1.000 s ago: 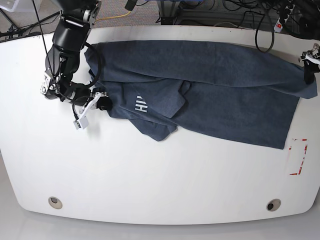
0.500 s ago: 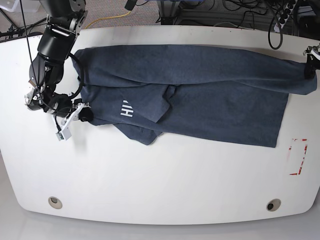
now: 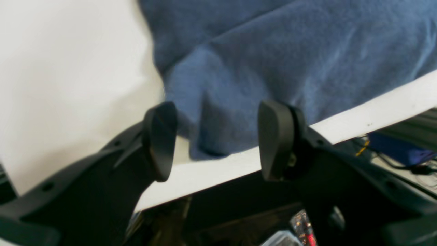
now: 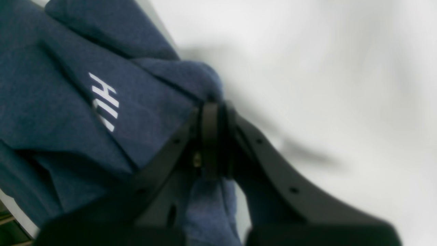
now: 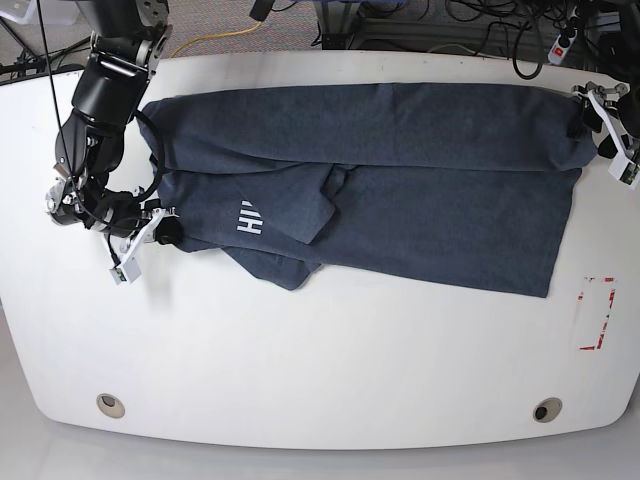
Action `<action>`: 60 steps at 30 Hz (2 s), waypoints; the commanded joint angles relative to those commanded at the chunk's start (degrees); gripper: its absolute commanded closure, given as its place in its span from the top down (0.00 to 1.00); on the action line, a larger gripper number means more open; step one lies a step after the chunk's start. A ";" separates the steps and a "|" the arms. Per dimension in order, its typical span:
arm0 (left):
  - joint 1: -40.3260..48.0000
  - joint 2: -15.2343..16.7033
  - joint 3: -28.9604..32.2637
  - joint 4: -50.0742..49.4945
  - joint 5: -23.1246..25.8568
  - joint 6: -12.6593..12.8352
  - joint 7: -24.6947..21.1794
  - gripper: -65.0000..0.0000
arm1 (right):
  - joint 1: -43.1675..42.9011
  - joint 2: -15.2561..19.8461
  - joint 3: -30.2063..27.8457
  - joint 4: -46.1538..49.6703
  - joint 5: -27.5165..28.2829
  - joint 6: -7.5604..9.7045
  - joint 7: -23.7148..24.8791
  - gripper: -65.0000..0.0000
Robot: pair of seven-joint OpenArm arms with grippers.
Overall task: Fold the T-shirt properly
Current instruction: 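Move the left gripper down the shirt side and grasp the hem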
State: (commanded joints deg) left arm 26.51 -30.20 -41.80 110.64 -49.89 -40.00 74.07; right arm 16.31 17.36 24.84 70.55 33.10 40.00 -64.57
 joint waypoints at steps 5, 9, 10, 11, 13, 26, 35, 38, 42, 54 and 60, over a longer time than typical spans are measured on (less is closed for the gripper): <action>-0.70 0.44 -0.53 0.00 0.00 0.00 -0.44 0.53 | 0.00 -0.09 0.00 0.00 0.00 0.00 0.00 0.00; -5.98 4.84 -4.04 -0.18 2.73 0.00 -3.34 0.53 | 0.00 -0.09 0.00 0.00 0.00 0.00 0.00 0.00; -7.82 5.98 -4.75 -0.18 3.96 0.00 -3.60 0.53 | 0.00 -0.09 0.00 0.00 0.00 0.00 0.00 0.00; -10.37 6.95 -5.27 -0.26 5.98 0.00 -3.60 0.53 | 0.00 -0.09 0.00 0.00 0.00 0.00 0.00 0.00; -15.91 8.88 -4.75 -0.26 10.99 0.00 -3.60 0.53 | 0.00 -0.09 0.00 0.00 0.00 0.00 0.00 0.00; -43.43 15.03 2.90 -18.99 46.07 0.00 -5.89 0.54 | 0.00 -1.14 0.00 0.00 0.00 0.00 0.00 0.00; -53.45 11.78 2.99 -50.11 47.47 0.00 -23.65 0.54 | 0.09 -1.23 0.00 0.00 0.00 0.00 0.00 0.00; -56.35 10.29 3.08 -60.04 47.47 0.00 -28.57 0.55 | 0.18 -1.23 0.00 0.00 0.00 0.00 0.00 0.00; -58.81 8.88 3.08 -69.54 47.65 0.00 -34.20 0.67 | 0.18 -1.23 0.00 0.00 0.00 0.00 0.00 0.00; -60.48 10.64 4.57 -76.57 47.38 0.00 -36.22 0.69 | 0.35 -1.23 0.09 0.00 0.09 0.00 0.00 0.00; -60.13 11.43 9.76 -76.57 47.38 0.00 -31.56 0.67 | 0.35 -1.23 0.09 0.00 0.09 0.00 0.00 0.00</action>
State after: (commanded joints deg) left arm -33.63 -18.77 -32.04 34.07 -2.51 -40.00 42.51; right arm 16.66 16.13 24.92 70.55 33.19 40.00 -64.57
